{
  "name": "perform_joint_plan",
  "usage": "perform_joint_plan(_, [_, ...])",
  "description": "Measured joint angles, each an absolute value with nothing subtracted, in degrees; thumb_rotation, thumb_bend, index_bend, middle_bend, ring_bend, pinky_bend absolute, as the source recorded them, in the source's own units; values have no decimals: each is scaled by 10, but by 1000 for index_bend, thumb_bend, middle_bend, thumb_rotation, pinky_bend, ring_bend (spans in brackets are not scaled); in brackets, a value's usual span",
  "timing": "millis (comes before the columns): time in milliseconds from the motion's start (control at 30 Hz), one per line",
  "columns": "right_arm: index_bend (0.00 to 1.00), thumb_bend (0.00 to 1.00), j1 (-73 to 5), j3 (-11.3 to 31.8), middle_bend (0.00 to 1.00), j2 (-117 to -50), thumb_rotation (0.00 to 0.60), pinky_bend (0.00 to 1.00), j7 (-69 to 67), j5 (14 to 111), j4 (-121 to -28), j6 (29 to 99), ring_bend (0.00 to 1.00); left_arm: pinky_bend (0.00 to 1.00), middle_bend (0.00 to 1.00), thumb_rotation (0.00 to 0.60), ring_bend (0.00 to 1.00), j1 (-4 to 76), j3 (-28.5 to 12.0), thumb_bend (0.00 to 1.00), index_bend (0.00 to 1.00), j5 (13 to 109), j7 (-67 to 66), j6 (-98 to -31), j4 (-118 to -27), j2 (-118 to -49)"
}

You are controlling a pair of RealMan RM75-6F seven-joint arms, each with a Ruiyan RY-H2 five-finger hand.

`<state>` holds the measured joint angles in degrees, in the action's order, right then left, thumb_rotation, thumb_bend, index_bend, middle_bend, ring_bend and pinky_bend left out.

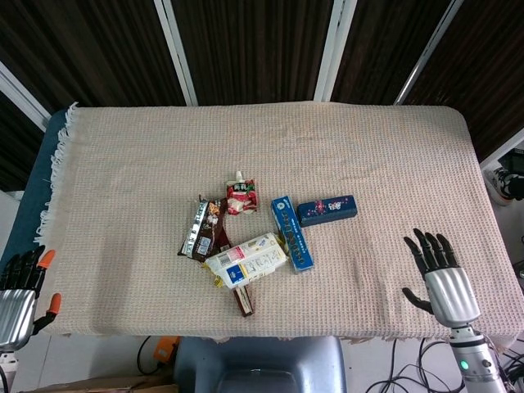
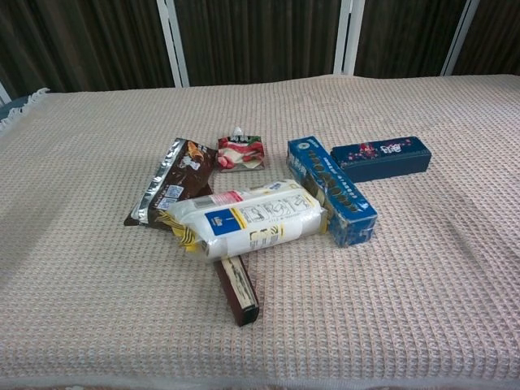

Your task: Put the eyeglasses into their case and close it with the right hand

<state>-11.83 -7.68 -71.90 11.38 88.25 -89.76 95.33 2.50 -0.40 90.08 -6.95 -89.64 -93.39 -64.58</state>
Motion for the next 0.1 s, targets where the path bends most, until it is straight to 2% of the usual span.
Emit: perform_joint_plan(100, [136,303,-109,-74,0,-719,600,0,113,889,-892,961,0,0,0,600,0,24,-2,427,0,904,-73,-896,-935,-646])
